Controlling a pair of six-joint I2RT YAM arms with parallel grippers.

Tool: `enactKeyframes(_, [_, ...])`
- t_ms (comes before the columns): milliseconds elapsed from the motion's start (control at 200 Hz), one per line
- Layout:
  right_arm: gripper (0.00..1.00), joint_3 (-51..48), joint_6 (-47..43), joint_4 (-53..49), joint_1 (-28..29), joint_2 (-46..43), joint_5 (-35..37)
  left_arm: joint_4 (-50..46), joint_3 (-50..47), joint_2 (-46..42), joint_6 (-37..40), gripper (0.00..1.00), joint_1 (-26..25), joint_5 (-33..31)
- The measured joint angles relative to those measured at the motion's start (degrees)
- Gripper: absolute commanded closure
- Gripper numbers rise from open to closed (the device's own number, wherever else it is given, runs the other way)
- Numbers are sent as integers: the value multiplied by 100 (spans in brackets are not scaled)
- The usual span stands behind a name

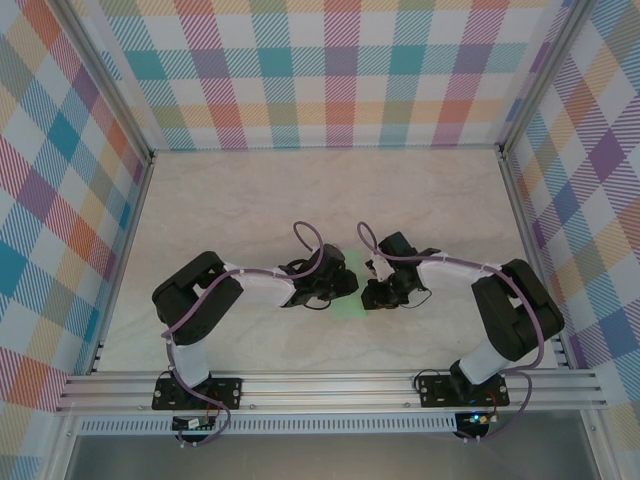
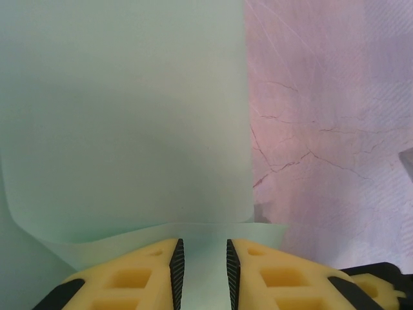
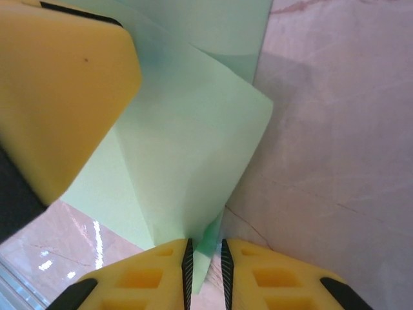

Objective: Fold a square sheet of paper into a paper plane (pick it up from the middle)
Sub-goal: Fold the triangle a second time at the center of the table.

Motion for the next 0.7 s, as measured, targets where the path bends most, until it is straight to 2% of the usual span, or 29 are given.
enactKeyframes(145, [82,-11,17,-219,-11,-824,101,7,-13,0,-35,73,-2,-22])
enactKeyframes(260, [90,-15,59,-188,0,-1274,-275,9,-15,0,-66,73,-7,-37])
enactKeyframes(385, [95,-57,103,-118,96,-1132,-546,7,-15,0,-76,74,-7,-39])
enactKeyframes(700, [96,-120,184,136,138,-398,-968,7,-15,0,-76,74,-7,-39])
